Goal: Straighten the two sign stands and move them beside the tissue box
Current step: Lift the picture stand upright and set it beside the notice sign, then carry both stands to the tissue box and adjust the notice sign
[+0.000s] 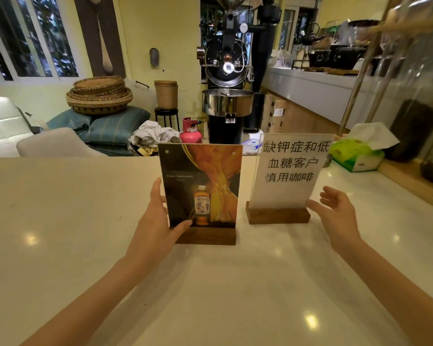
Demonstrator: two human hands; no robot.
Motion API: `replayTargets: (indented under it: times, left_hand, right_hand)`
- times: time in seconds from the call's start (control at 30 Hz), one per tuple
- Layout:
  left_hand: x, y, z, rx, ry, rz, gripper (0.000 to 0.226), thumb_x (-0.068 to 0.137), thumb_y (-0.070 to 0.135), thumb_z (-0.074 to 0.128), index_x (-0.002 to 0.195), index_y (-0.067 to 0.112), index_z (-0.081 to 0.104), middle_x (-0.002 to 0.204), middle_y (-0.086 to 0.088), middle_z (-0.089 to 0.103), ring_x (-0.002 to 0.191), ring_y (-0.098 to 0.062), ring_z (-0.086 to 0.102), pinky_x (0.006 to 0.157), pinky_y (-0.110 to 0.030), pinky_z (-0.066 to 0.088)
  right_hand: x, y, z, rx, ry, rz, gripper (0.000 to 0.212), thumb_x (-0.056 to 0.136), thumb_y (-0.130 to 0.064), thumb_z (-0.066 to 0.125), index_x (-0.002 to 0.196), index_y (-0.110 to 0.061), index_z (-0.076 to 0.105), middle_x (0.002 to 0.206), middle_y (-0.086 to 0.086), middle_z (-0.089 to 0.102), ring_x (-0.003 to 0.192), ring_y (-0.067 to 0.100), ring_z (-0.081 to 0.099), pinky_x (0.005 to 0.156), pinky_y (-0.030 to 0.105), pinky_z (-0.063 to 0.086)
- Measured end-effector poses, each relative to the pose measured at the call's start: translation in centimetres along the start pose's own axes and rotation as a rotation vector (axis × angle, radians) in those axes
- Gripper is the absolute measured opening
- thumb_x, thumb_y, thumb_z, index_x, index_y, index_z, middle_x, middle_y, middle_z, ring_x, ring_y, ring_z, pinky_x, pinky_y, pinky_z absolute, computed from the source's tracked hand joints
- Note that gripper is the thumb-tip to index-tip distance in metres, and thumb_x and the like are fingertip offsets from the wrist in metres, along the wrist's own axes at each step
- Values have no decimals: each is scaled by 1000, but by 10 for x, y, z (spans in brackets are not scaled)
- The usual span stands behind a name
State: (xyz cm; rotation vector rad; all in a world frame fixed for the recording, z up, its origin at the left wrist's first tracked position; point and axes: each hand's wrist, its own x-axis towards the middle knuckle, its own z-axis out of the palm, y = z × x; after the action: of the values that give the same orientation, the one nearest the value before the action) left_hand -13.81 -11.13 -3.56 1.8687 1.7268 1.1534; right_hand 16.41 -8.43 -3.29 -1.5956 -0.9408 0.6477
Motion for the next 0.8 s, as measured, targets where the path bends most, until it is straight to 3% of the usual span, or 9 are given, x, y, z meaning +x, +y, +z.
replayTargets:
  times: [0.1, 0.27, 0.43, 0.6, 0.8]
  left_hand:
    - [-2, 0, 4, -11, 20, 15, 95, 76, 17, 70, 143, 28, 3, 137, -8, 49, 117, -30, 55, 97, -48, 49]
    - [-2, -1, 9, 40, 101, 37, 83, 75, 19, 70, 139, 24, 17, 128, -10, 56, 109, -31, 60, 90, -49, 52]
    - [4, 1, 12, 35, 125, 17, 81, 74, 13, 72, 138, 18, 23, 120, -12, 59, 105, -32, 60, 87, -44, 51]
    - [15, 4, 20, -11, 122, -2, 81, 72, 10, 73, 137, 19, 27, 97, 2, 52, 98, -29, 60, 81, -41, 51]
    - [40, 14, 42, -3, 89, -20, 78, 72, 11, 73, 136, 14, 27, 113, -13, 59, 106, -32, 58, 83, -39, 50]
  right_hand:
    - [6, -4, -2, -96, -167, -45, 53, 81, -12, 65, 130, -14, 45, 137, 8, 50, 125, 25, 46, 100, 40, 40]
    - [17, -13, -7, -111, -350, -37, 42, 81, -4, 62, 122, -9, 54, 119, 7, 60, 110, 25, 55, 93, 35, 41]
    - [33, -12, -17, -134, -427, -83, 43, 78, 0, 64, 119, -9, 58, 110, 7, 63, 101, 25, 59, 94, 38, 47]
    - [47, -12, -21, -134, -514, -112, 46, 76, 3, 64, 120, -8, 57, 108, 6, 65, 96, 24, 62, 83, 32, 51]
    - [62, -4, -36, -153, -521, -128, 45, 75, 2, 66, 118, -10, 59, 108, 7, 67, 98, 25, 64, 87, 37, 52]
